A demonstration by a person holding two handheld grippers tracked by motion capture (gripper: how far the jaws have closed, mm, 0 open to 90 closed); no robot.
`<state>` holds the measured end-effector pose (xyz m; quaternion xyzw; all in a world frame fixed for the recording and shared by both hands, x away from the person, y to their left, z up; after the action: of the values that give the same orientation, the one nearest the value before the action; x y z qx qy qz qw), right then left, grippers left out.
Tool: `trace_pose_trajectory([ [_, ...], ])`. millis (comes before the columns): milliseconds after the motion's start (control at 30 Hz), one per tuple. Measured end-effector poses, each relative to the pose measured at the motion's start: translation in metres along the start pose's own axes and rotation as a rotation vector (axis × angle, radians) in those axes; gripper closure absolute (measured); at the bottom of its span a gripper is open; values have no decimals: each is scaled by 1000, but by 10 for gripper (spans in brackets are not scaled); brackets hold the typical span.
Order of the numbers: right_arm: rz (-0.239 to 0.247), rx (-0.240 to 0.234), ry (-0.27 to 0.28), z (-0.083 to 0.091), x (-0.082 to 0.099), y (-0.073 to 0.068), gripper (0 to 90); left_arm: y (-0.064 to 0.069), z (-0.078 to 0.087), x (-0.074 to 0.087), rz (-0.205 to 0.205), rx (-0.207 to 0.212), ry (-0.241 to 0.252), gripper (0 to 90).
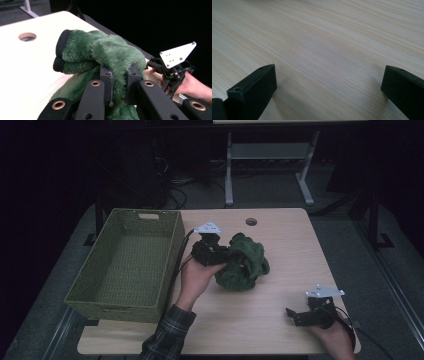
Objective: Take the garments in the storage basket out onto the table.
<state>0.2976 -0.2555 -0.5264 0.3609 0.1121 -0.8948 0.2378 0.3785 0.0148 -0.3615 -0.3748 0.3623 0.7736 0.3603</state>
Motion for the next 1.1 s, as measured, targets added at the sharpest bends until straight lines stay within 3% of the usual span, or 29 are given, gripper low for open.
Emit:
trace_pose_trajectory([
  [167,0,0,0,0,0,0,0,7,-20,17,10,22,-21,800],
  [433,1,1,-1,0,0,0,0,7,-41,44,33,49,-73,800],
  [933,1,0,0,0,0,0,0,-26,-74,87,62,0,-171,798],
  [1100,1,1,0,0,0,0,0,-33,-83,99,44,-16,-203,789],
])
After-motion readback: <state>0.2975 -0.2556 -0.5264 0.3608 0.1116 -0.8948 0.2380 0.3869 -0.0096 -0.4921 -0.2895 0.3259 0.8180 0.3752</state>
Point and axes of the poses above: each handheld gripper's, and its own axes: z roughly backward along the jaws, x roughly out of its underside, y roughly to its right, the point moved 6 cm from there along -z, roughly forward along the jaws
